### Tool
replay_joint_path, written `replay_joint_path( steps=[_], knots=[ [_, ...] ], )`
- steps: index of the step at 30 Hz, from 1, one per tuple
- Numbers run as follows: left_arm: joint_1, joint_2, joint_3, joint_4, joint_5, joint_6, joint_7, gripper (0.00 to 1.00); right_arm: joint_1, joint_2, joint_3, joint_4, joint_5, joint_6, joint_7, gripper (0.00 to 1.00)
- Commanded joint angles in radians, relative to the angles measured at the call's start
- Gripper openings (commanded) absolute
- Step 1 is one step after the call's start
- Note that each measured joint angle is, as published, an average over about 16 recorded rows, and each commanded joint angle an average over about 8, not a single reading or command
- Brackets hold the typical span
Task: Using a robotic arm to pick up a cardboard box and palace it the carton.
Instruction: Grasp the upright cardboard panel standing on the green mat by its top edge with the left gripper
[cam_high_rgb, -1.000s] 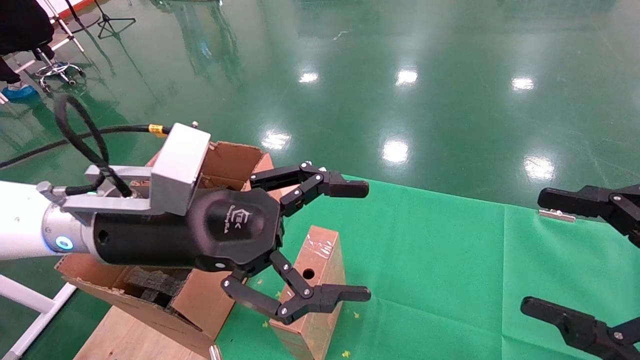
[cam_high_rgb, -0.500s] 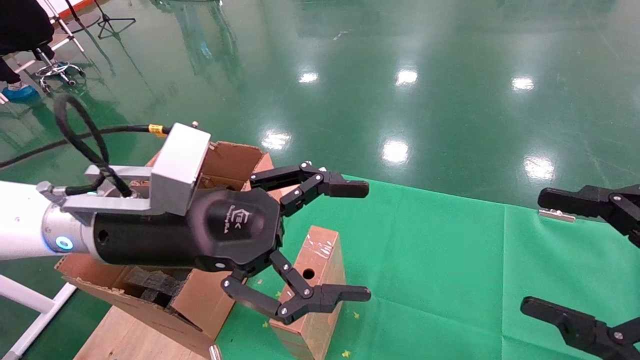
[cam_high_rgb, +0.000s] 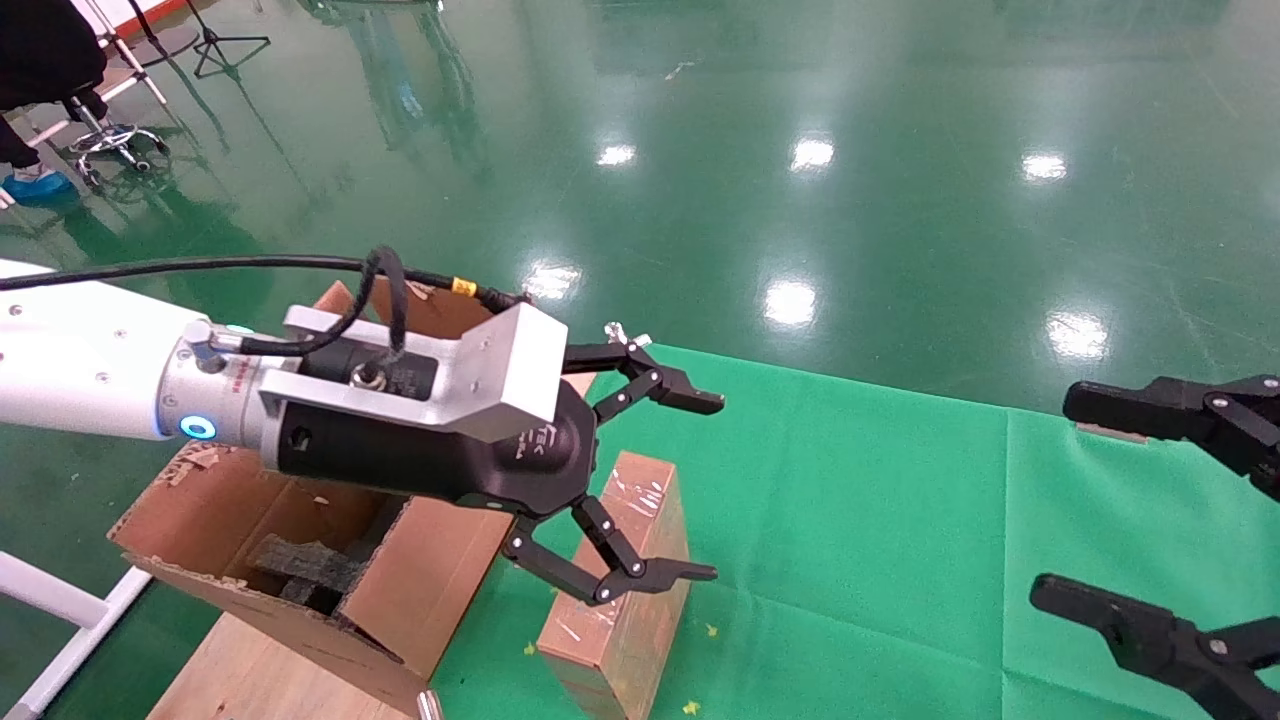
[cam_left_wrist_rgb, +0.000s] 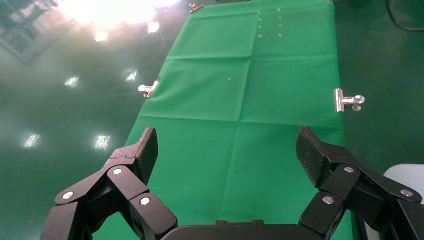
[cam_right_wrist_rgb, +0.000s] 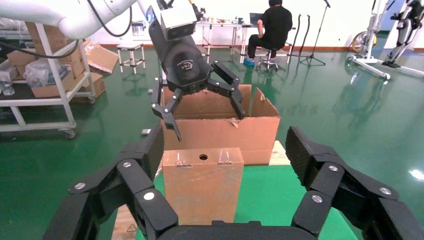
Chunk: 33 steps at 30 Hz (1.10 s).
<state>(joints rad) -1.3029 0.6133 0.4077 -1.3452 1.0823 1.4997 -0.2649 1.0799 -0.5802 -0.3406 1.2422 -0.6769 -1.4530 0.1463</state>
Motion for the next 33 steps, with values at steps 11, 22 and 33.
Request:
replay_joint_path(
  steps=[11,22,33],
  knots=[
    [-0.146,0.017,0.081,0.008,0.201,0.010,-0.161,1.00,0.000,0.000,0.000,0.000,0.000,0.000,0.000,0.00],
    [-0.433,0.145,0.326,0.062,0.477,0.089,-0.738,1.00,0.000,0.000,0.000,0.000,0.000,0.000,0.000,0.00],
    [-0.643,0.209,0.677,0.105,0.413,0.101,-1.057,1.00,0.000,0.000,0.000,0.000,0.000,0.000,0.000,0.00]
  ],
)
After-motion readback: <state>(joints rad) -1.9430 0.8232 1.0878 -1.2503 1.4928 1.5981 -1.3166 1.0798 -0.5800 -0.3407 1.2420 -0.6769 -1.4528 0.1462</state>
